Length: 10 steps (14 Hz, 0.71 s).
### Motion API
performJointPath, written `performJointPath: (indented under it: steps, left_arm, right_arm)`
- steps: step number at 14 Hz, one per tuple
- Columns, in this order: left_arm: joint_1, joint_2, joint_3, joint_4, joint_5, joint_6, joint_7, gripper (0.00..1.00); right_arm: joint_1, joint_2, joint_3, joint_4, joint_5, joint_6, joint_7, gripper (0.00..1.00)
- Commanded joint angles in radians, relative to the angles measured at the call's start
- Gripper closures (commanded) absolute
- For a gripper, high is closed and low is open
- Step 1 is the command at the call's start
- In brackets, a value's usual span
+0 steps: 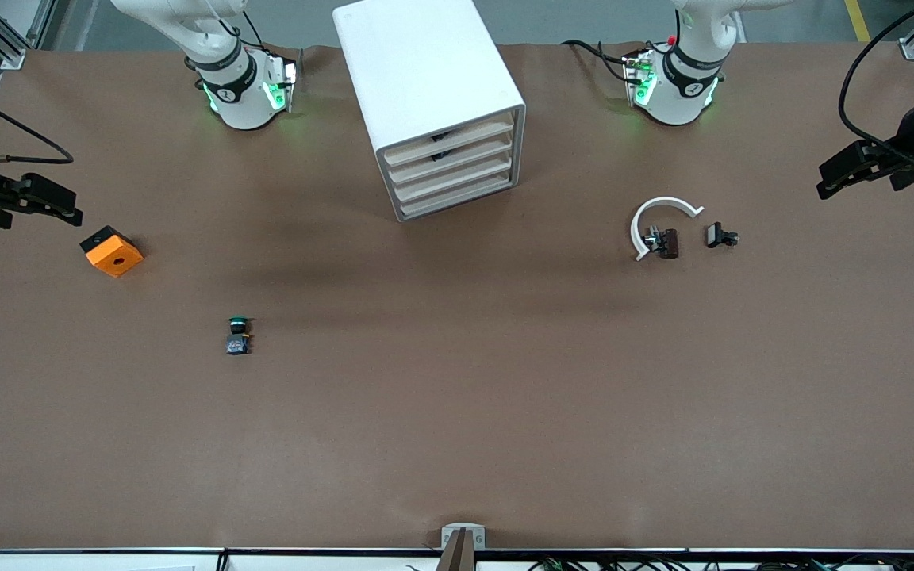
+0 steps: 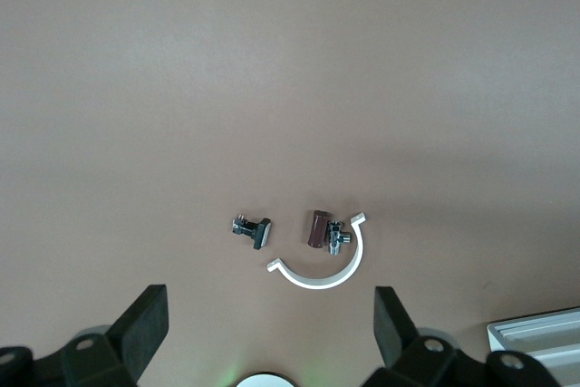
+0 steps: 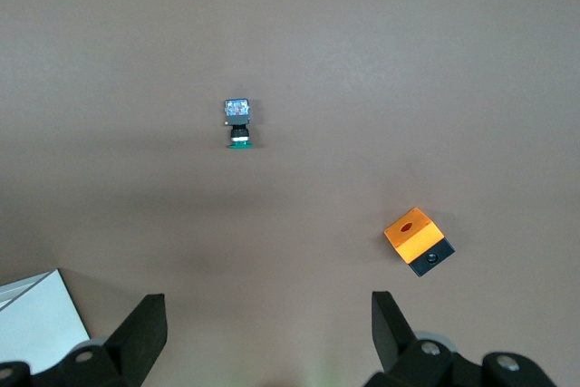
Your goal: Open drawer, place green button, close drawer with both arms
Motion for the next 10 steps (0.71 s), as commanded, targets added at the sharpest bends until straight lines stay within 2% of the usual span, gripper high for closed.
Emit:
performJointPath:
  steps: [1, 3, 5, 8, 9, 10]
  left_arm:
    - [0.007, 0.007, -0.006, 0.016, 0.017, 0.001, 0.020, 0.00]
    - [0.007, 0.030, -0.006, 0.022, 0.018, 0.001, 0.015, 0.00]
    - [-0.004, 0.088, -0.007, 0.068, 0.023, 0.000, 0.012, 0.00]
    - [-0.003, 0.177, -0.012, 0.060, 0.020, -0.006, 0.018, 0.00]
    - [-0.009, 0.193, -0.012, 0.050, 0.018, -0.009, -0.002, 0.00]
    - [-0.027, 0.211, -0.011, 0.034, 0.018, -0.012, -0.009, 0.00]
  right_arm:
    - [0.001, -0.019, 0.004, -0.012, 0.005, -0.003, 0.014, 0.00]
    - [0.001, -0.022, 0.006, -0.011, 0.003, -0.004, 0.012, 0.00]
    - [0.016, -0.021, 0.004, -0.014, 0.005, -0.001, 0.014, 0.00]
    - [0.023, -0.016, 0.004, -0.043, 0.005, 0.026, 0.017, 0.00]
    - [0.023, -0.015, 0.004, -0.078, 0.005, 0.063, 0.017, 0.00]
    - [0.024, -0.015, 0.006, -0.157, 0.009, 0.135, 0.017, 0.00]
